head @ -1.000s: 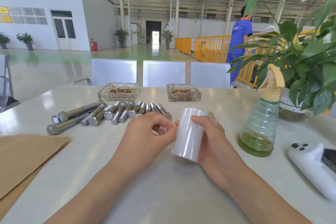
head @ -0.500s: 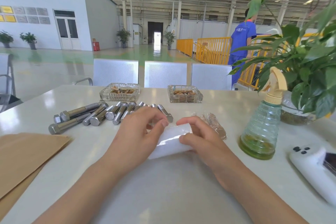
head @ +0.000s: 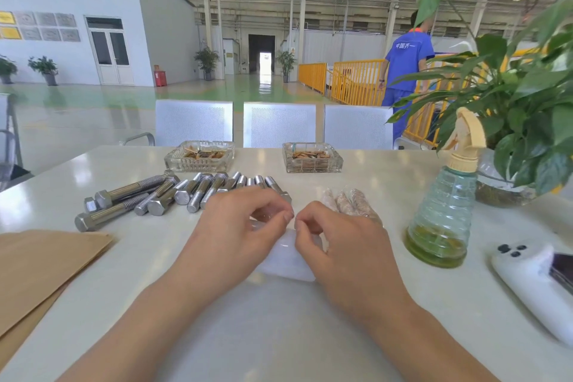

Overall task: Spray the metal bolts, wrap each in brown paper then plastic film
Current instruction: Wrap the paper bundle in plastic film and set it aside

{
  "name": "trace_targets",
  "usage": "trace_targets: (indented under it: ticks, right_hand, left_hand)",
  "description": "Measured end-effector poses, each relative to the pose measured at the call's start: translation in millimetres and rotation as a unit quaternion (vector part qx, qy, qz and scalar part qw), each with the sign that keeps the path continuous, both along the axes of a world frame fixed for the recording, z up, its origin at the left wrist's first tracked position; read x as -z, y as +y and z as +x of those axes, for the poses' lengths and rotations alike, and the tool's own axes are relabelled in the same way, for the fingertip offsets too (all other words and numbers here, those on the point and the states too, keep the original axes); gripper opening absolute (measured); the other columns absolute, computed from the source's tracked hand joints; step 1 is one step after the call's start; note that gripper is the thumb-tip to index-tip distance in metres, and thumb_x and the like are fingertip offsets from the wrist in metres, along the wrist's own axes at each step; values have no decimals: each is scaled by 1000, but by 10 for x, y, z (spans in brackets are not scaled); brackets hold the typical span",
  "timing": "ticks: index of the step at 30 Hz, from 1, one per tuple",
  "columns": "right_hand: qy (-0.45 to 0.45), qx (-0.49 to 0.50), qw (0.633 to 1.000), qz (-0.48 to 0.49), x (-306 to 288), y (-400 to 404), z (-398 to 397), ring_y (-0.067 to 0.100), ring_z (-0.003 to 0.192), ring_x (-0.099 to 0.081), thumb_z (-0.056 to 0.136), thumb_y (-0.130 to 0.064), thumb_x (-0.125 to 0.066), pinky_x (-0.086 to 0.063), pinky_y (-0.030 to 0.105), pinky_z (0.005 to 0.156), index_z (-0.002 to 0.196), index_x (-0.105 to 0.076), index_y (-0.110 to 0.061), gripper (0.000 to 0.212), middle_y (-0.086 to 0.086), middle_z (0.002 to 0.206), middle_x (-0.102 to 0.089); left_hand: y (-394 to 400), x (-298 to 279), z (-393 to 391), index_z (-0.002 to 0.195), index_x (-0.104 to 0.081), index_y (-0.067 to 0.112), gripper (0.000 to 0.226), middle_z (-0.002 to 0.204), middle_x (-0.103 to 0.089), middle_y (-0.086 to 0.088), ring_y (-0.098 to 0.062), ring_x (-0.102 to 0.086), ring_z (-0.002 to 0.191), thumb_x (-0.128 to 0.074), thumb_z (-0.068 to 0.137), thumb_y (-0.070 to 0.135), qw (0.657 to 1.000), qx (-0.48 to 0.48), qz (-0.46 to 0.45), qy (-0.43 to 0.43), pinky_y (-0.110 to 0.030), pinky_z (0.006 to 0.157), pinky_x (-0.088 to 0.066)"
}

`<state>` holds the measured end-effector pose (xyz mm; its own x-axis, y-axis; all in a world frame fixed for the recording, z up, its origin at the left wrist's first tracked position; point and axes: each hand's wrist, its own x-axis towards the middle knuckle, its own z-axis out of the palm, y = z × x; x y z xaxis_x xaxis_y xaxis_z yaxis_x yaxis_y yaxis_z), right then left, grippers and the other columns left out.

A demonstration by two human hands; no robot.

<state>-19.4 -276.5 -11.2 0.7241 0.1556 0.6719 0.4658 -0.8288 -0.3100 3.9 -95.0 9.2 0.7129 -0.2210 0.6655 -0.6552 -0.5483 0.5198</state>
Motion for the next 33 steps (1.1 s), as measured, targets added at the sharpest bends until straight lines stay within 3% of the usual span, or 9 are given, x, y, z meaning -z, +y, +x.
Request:
trace_targets:
  ticks: [6,9,12,18,21,23,25,28,33]
  right_hand:
    - [35,-13,999,0,-32,-36,34,19,76,-56,103,-37,-40,-42,40,78,94,-48,-33,13,-9,75,-69]
    - [72,-47,994,68,-67,-35,46,11,72,-58,99,-39,-39,-47,39,75,88,-48,-35,15,-19,77,-70]
    - [109,-68,983,129,-58,13,68,11,69,-60,97,-39,-42,-51,44,73,83,-53,-31,18,-13,75,-68]
    - [202,-95,922,317,-36,78,120,8,54,-55,102,-20,-54,-42,20,54,80,-62,-23,23,-5,59,-63]
    - [250,-120,868,411,-67,84,139,15,53,-54,102,-16,-57,-42,19,49,87,-65,-14,17,-4,58,-62]
    - [260,-125,855,431,-80,87,151,22,55,-56,102,-17,-58,-43,25,49,93,-65,-11,12,-1,62,-65]
    - [259,-129,849,442,-92,93,154,23,52,-55,103,-16,-57,-43,28,49,97,-63,-10,10,-1,64,-67]
    - [245,-155,855,429,-99,78,133,20,45,-58,103,-8,-51,-44,27,47,105,-58,-16,11,0,72,-70]
    - [190,-140,906,352,-31,46,133,18,46,-60,105,0,-38,-44,19,50,87,-72,-27,46,-3,93,-68]
  left_hand:
    - [17,-22,30,80,-79,33,14,79,-70,7,-9,-64,75,-80,85,20,993,2,-80,81,-16,68,-46]
    - [44,-31,67,83,-81,28,7,72,-71,5,-8,-59,66,-80,86,21,978,54,-124,161,-15,61,-44]
    - [95,-31,102,87,-81,21,2,69,-66,-2,-9,-58,64,-81,85,23,951,99,-172,236,-14,60,-45]
    - [153,-16,187,91,-83,19,9,81,-74,3,-11,-65,72,-74,90,22,913,116,-253,298,-20,66,-57]
    - [137,-4,194,91,-81,20,13,84,-73,-1,-13,-64,70,-69,96,20,924,98,-252,270,-23,60,-56]
    - [100,-5,200,90,-79,20,14,84,-69,-12,-17,-62,64,-67,97,21,939,78,-236,237,-25,55,-53]
    - [55,-2,221,88,-77,23,16,81,-68,-9,-19,-61,57,-65,99,20,951,64,-219,209,-27,52,-52]
    - [-8,19,253,85,-74,29,21,71,-65,1,-20,-65,55,-62,100,21,973,37,-165,160,-29,52,-52]
    - [-42,71,306,89,-68,35,13,73,-67,6,-13,-67,62,-60,99,31,991,-21,-91,93,-18,59,-45]
